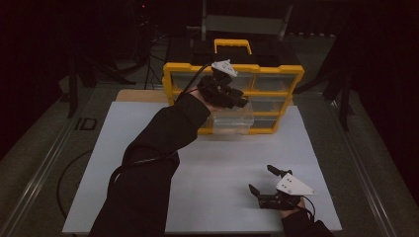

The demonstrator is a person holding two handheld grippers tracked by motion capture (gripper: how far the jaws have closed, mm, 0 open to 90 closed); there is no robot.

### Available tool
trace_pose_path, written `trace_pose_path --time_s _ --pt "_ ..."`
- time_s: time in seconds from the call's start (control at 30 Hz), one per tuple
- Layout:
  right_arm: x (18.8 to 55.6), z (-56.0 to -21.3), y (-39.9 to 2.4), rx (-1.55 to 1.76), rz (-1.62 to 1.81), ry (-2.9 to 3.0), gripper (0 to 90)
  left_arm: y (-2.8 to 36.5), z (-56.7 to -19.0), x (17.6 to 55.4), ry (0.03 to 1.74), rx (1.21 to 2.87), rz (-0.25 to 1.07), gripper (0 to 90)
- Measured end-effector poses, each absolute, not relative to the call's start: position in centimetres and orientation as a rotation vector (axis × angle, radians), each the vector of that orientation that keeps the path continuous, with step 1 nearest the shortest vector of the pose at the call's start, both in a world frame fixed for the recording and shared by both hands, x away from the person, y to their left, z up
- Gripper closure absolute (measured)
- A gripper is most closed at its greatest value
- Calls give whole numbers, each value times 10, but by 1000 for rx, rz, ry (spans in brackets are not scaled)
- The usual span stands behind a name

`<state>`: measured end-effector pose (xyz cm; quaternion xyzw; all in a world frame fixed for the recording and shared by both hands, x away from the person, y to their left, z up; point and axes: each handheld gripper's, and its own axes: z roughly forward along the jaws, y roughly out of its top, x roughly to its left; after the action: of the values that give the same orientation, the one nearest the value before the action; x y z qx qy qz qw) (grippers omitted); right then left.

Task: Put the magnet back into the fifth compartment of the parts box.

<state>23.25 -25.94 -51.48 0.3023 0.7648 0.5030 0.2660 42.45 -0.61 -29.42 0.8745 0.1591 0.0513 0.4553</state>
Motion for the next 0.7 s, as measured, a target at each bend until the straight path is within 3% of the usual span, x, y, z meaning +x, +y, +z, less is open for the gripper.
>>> trace_pose_path --time_s 0.7 --pt "233 -515 -260 820 1365 2062 96 -10 -326 445 549 2198 133 626"
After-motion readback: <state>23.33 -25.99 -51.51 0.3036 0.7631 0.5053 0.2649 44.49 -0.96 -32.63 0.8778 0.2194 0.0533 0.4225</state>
